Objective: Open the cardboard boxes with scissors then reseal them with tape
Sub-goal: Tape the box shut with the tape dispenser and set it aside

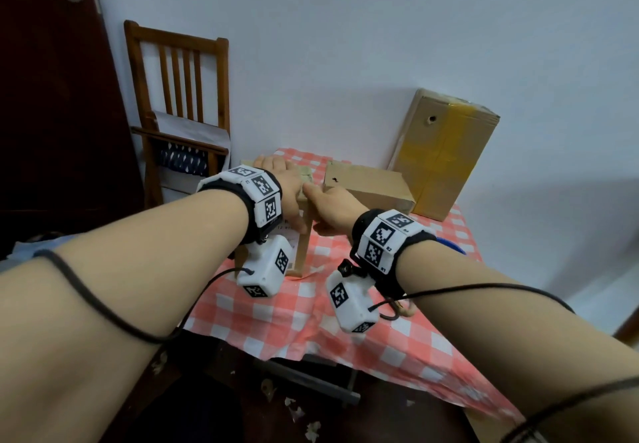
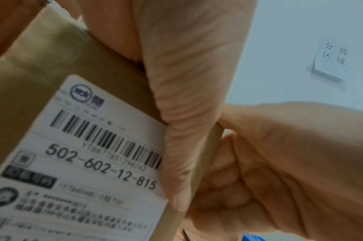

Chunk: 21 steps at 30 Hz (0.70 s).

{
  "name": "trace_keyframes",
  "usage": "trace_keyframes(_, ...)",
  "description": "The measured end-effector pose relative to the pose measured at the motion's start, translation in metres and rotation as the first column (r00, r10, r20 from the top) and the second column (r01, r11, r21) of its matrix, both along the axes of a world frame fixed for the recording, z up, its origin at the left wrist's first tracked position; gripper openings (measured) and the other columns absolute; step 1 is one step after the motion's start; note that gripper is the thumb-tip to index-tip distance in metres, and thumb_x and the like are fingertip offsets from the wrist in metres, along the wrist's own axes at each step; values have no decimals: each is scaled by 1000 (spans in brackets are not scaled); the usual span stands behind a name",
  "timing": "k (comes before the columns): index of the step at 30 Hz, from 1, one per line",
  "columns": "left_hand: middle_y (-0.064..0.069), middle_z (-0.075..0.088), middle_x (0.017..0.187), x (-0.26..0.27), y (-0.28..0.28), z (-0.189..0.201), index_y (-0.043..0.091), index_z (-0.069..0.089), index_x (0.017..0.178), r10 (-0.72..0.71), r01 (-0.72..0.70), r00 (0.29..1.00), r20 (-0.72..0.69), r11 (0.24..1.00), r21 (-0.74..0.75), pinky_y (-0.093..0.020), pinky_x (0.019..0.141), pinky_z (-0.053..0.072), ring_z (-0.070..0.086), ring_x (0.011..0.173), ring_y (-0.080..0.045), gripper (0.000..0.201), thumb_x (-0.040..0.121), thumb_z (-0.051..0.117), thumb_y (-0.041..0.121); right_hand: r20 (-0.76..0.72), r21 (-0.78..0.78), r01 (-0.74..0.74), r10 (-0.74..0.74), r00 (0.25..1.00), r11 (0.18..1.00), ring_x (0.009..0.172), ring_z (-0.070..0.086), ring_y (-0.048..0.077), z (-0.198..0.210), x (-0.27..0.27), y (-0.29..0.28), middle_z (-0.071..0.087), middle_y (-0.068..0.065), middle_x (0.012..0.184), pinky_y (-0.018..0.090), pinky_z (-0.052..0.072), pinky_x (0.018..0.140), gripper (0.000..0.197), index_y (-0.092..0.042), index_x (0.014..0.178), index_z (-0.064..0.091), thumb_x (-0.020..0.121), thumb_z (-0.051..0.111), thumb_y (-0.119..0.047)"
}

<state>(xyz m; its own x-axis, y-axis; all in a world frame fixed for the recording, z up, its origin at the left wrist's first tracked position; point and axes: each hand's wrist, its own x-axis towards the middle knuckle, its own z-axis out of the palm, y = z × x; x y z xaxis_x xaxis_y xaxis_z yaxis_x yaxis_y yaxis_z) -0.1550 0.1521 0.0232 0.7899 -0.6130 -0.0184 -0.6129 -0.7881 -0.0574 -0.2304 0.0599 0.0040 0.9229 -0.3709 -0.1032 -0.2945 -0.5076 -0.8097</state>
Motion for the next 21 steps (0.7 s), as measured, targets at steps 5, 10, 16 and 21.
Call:
trace_keyframes(5,-15,39,135,1,1,0,5,39,137,-16,16,1000,-1,1000,16,-43,107,32,37,126,-32,112,54,78,69,23,-294,39,-33,999,955,58,59,24,13,2,-5,61,7,63,31,52,61,51,-6,65,57,95,45,-45)
trace_keyframes(10,-16,39,138,1,0,-1,2,33,140,-6,6,1000,17,1000,5,-41,109,29,37,128,-32,115,56,78,66,17,-313,23,-19,1000,949,69,69,26,12,5,5,70,13,76,36,58,76,50,-4,70,60,102,35,-33)
trace_keyframes(16,-15,38,141,3,0,-1,3,31,142,-3,3,1000,9,1000,12,-42,111,29,35,130,-32,119,54,79,67,-55,-288,28,-46,997,957,81,69,29,27,-4,9,71,15,88,41,56,83,50,0,92,66,104,29,-31)
trace_keyframes(21,-16,37,140,2,1,0,3,37,137,-18,17,1000,8,999,34,-41,110,27,34,130,-32,108,58,78,66,15,-183,61,-60,998,981,81,65,28,17,4,10,64,11,88,43,58,81,27,-6,96,62,99,44,-26)
